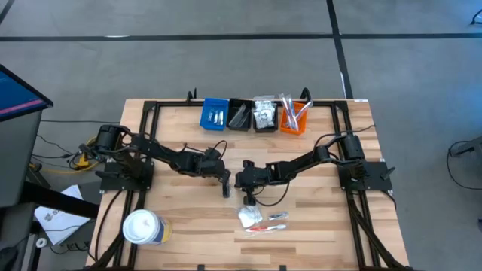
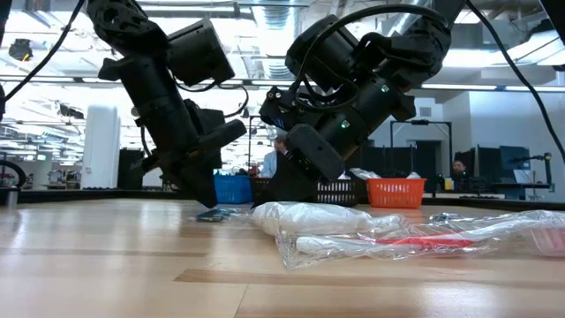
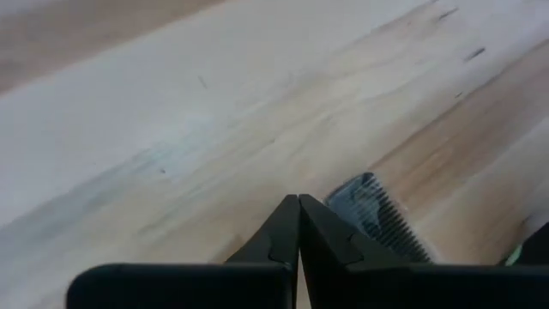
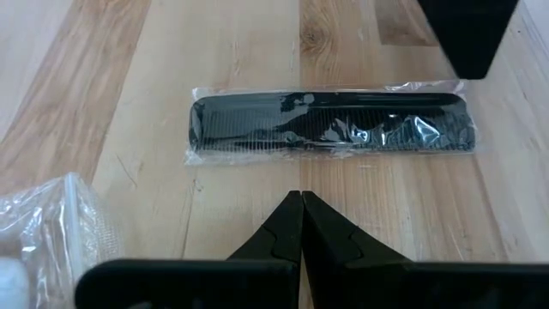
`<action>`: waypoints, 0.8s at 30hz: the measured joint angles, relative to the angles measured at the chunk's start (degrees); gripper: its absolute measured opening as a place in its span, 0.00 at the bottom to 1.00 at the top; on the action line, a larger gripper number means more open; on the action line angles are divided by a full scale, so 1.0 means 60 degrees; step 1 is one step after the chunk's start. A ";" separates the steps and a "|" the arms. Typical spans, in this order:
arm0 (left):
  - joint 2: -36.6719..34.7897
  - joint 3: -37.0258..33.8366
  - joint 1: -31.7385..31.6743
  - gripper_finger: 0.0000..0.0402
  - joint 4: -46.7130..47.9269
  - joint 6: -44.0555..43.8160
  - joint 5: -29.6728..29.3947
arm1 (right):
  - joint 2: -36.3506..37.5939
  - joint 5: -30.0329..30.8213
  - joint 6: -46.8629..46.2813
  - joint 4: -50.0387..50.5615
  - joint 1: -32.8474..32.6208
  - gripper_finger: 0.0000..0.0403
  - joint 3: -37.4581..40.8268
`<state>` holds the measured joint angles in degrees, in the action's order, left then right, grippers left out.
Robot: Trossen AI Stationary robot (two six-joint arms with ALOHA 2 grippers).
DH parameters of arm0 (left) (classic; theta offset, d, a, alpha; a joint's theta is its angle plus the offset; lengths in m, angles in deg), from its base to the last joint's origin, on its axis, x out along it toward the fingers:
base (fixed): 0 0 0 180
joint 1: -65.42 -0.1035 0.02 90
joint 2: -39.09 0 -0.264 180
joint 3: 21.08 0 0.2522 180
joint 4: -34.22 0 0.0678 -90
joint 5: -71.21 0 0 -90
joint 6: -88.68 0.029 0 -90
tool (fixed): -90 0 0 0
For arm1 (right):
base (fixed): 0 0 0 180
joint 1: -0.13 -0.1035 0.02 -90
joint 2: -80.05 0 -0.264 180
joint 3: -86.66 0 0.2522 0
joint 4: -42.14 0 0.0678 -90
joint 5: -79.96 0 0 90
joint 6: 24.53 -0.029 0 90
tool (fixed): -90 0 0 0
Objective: Pick & Place Travel size toiletries
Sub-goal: Put the black comb into the left black bin
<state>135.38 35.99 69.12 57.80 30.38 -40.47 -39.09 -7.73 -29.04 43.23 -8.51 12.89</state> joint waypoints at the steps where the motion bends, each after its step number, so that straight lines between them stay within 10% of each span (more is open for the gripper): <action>1: -0.0016 0.0000 0.0000 0.00 0.0012 0.0080 -0.0102 | 0.0000 0.0000 0.0000 0.0000 0.0000 0.00 0.0000; 18: -0.0266 -0.0004 0.1573 0.00 -0.0428 -0.2046 0.0182 | 0.0000 -0.0116 -0.0321 -0.0032 0.0014 0.00 0.0000; 24: -0.0178 0.0000 0.1614 0.00 -0.0509 -0.2051 0.0164 | -0.0025 -0.1731 -0.1131 -0.0672 0.0271 0.00 0.0070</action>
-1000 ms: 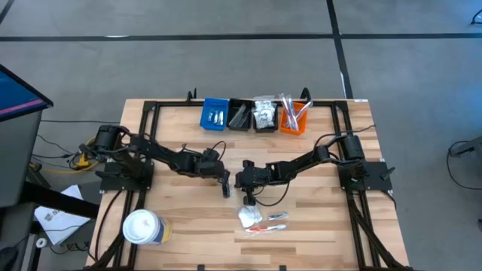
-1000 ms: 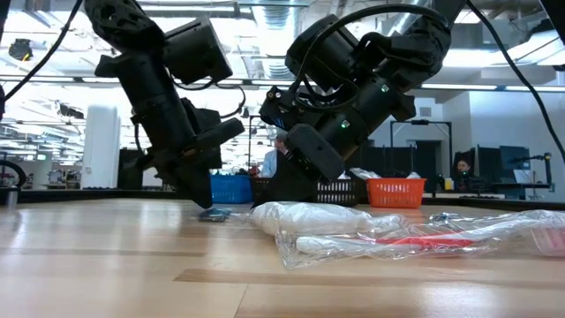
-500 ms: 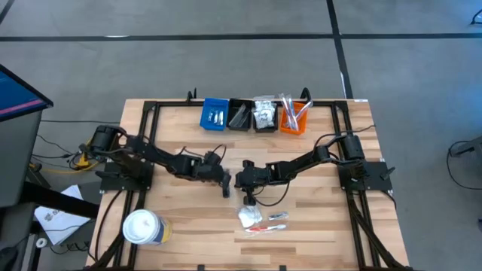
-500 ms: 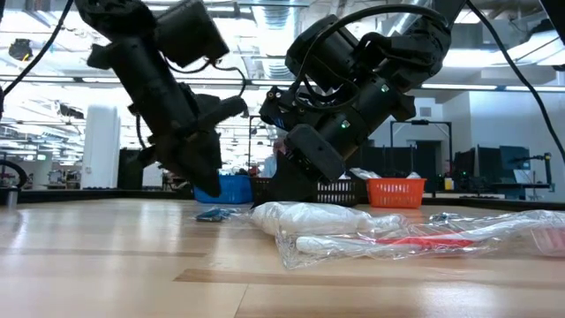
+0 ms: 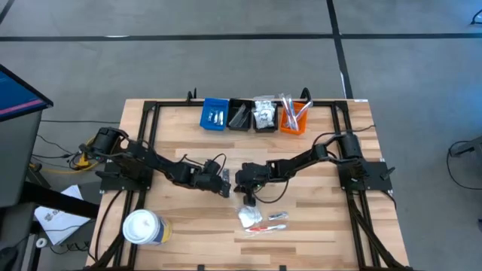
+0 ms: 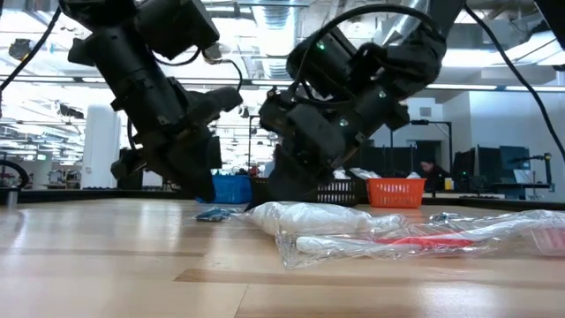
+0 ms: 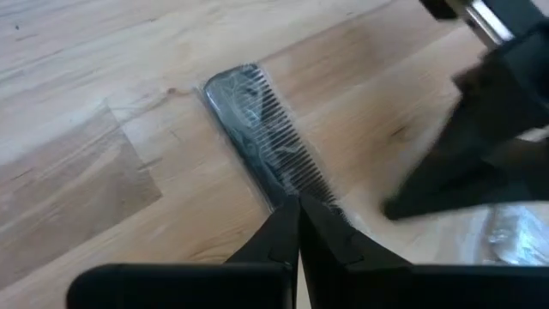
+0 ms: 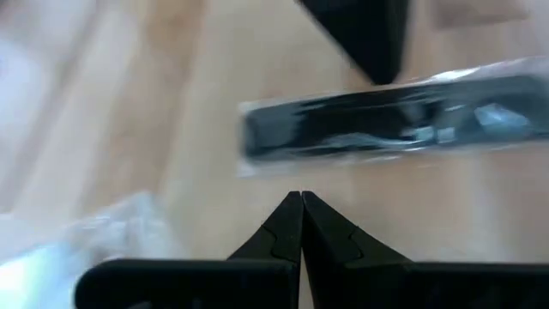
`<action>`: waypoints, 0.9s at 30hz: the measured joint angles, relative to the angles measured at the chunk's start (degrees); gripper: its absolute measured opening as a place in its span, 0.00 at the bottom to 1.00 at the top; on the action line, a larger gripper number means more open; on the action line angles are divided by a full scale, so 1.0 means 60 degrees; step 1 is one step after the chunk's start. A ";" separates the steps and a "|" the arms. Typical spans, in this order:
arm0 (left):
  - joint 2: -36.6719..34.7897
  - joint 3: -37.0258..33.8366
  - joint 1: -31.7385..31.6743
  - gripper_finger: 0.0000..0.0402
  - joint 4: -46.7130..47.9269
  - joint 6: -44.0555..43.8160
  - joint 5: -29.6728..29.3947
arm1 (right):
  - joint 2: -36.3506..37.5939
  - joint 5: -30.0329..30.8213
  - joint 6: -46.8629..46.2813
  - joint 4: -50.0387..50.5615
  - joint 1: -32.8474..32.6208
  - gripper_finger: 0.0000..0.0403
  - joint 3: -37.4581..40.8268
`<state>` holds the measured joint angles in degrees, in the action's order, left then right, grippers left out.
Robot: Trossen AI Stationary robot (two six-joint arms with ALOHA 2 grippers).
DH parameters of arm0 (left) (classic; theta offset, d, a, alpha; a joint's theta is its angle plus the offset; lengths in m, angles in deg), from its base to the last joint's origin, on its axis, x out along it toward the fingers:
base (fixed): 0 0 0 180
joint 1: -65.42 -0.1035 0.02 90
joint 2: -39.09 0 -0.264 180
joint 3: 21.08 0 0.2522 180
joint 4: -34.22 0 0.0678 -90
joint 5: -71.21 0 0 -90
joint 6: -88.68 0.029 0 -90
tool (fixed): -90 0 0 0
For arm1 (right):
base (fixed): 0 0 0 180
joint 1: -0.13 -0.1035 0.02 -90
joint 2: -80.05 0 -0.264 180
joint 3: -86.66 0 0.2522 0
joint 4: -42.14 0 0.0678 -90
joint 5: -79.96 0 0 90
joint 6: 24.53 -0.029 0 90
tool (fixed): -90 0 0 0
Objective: Pick & Place Travel size toiletries
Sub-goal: Put the black comb into the left black bin
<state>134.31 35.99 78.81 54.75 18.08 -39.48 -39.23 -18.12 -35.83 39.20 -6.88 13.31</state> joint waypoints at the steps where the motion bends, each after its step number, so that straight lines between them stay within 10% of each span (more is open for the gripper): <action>1: 0.0038 0.0000 -0.0004 0.00 0.0025 0.0003 0.0008 | -0.0009 -0.0389 -0.0174 -0.0287 0.0060 0.00 0.0081; 11: 0.0955 0.0051 -0.0033 0.00 -0.0738 -0.0030 0.0198 | -0.0024 -0.2626 -0.0845 -0.2551 0.0529 0.17 0.0972; 27: 0.1045 0.0033 -0.0034 0.00 -0.0784 -0.0059 0.0439 | 0.0024 -0.2503 -0.2701 -0.2843 0.1050 0.19 0.0942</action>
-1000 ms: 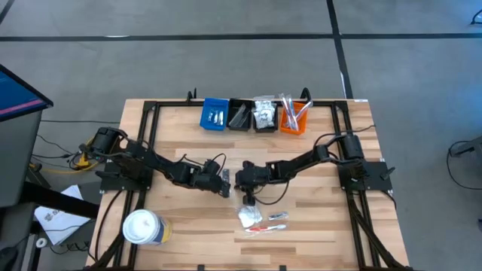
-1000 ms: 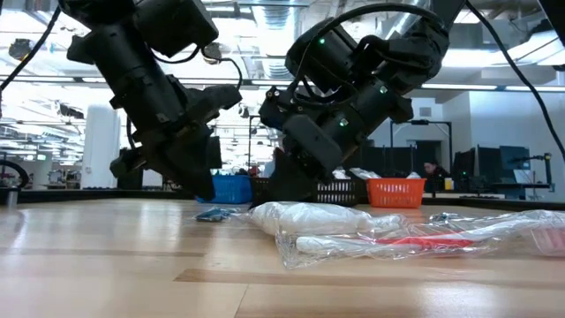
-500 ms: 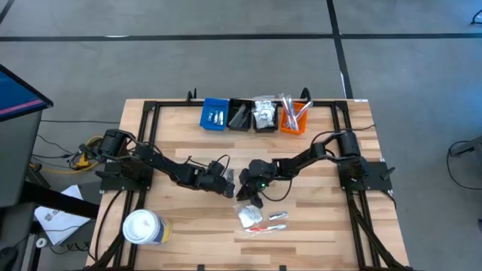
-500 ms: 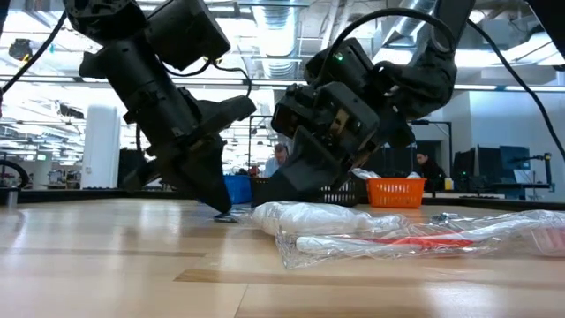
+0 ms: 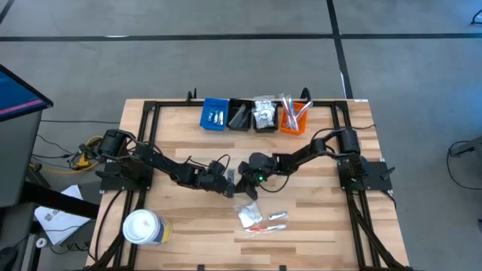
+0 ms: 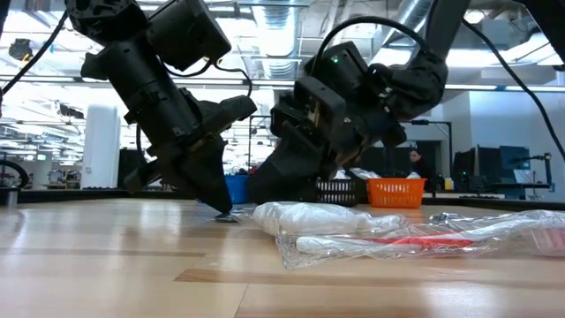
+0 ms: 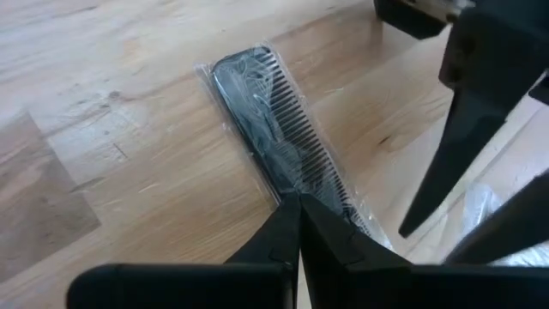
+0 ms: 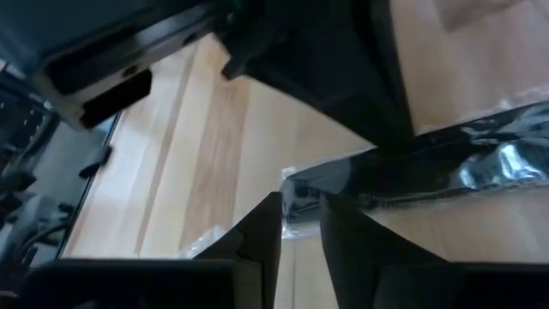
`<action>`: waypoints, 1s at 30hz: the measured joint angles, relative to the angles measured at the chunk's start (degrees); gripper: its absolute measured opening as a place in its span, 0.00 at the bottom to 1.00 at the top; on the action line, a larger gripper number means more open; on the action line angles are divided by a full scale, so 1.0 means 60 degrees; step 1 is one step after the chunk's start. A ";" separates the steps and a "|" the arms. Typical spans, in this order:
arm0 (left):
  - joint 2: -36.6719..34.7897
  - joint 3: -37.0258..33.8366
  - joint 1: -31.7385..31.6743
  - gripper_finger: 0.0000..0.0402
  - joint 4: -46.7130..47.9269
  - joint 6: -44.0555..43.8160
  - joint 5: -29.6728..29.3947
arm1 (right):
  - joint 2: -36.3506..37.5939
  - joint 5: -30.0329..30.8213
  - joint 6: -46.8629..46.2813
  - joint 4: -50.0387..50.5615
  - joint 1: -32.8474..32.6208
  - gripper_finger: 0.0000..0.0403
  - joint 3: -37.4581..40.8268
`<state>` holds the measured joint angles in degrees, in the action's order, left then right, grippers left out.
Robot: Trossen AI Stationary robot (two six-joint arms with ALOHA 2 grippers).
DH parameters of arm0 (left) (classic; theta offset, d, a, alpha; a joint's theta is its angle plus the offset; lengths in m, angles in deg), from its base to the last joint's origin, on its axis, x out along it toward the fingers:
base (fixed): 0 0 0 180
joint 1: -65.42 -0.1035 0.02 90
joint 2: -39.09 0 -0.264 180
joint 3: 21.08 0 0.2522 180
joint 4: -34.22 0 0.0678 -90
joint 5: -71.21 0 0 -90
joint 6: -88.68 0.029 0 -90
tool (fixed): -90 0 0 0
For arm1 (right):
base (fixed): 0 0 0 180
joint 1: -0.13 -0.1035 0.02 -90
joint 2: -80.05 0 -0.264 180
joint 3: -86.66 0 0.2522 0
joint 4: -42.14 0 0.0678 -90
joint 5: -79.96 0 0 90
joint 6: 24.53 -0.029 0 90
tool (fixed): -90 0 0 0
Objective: Pick & Place Travel size toiletries
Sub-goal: Put the black comb into the left black bin
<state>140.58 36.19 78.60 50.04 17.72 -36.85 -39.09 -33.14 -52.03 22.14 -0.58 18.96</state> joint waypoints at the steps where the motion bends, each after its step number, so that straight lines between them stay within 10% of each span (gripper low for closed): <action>1: 0.0004 -0.0002 0.0002 0.00 0.0001 0.0007 -0.0014 | 0.0007 0.0053 -0.0109 -0.0050 0.0040 0.18 0.0041; 30: 0.0391 0.0015 0.0601 0.00 -0.0129 -0.0530 -0.0595 | 0.0193 -0.0627 -0.4024 0.0830 -0.0099 0.22 0.0086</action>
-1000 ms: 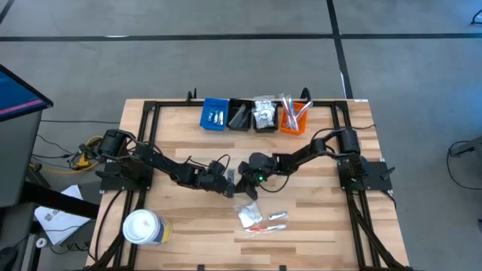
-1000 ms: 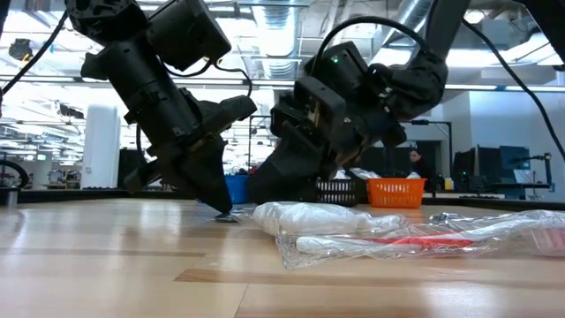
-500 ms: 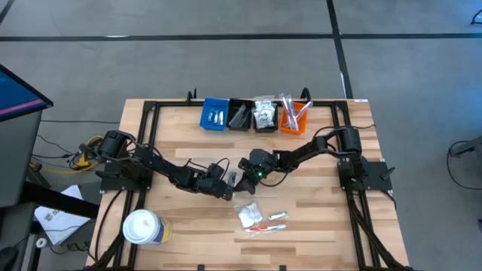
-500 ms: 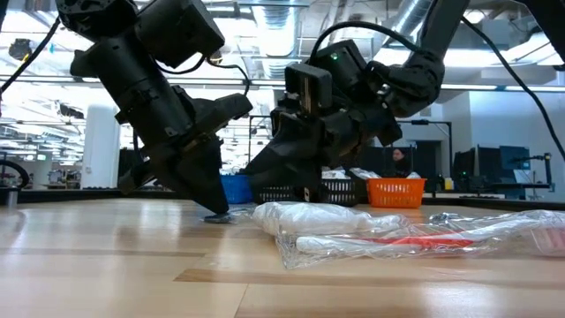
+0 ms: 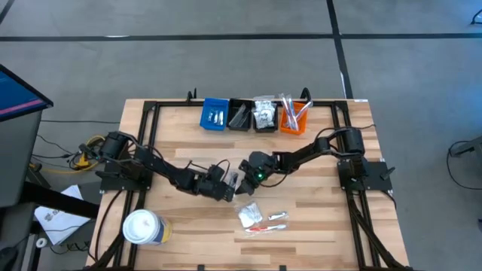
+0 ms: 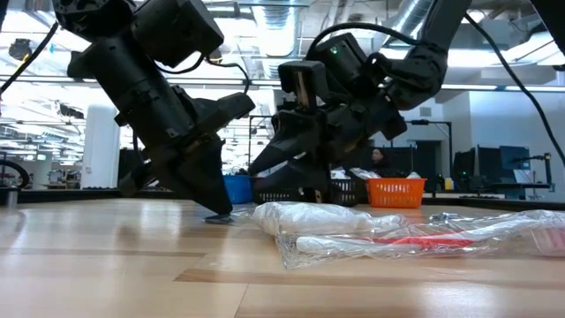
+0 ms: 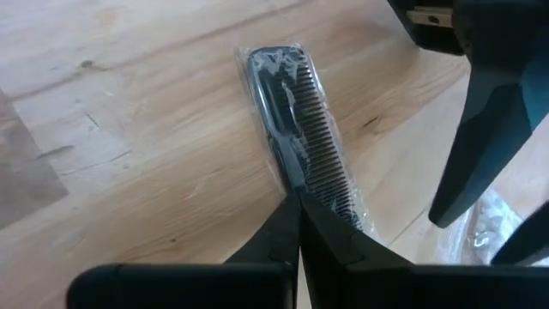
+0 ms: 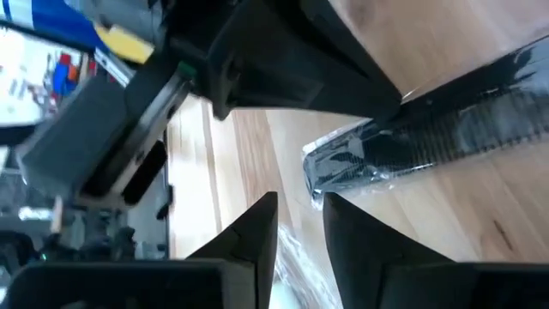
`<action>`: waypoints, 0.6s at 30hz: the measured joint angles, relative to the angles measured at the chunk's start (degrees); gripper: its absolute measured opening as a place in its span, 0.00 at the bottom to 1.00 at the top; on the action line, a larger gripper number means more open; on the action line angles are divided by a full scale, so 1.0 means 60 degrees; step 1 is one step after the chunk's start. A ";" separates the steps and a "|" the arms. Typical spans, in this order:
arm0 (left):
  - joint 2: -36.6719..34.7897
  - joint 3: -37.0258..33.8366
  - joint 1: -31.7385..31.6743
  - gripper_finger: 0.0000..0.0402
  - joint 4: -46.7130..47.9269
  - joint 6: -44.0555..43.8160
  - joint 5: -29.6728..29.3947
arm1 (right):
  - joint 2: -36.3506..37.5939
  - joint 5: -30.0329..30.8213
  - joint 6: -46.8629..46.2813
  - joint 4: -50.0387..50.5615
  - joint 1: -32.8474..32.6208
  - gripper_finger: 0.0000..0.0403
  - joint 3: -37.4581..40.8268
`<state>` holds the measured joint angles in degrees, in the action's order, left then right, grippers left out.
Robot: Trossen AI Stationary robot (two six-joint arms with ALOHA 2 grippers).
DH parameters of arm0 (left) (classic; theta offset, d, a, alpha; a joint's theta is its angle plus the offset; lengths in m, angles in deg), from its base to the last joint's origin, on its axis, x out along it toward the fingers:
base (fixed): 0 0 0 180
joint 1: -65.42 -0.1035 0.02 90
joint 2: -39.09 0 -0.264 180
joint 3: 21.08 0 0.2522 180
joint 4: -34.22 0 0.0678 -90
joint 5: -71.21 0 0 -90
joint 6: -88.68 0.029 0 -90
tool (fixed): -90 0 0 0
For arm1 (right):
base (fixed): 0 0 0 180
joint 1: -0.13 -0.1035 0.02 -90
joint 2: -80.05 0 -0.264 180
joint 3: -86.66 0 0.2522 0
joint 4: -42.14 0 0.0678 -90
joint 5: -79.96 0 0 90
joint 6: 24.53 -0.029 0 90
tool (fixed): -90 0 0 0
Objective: Pick & Place Travel size toiletries
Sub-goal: Put the black comb into the left black bin
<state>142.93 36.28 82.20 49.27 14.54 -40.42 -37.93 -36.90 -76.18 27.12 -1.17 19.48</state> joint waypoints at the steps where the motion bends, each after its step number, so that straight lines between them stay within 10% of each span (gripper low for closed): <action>1: 0.0029 0.0003 0.0026 0.00 -0.0020 -0.0116 -0.0066 | 0.0051 0.0019 0.0177 0.0019 0.0030 0.22 0.0024; 18: 0.0319 0.0054 -0.0239 0.00 -0.0370 -0.0225 0.0611 | 0.2982 0.0777 0.5097 0.3443 -0.0050 0.15 0.0077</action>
<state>144.84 36.60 80.77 47.05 13.20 -36.75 -20.04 -32.23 -45.59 47.78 -1.47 19.94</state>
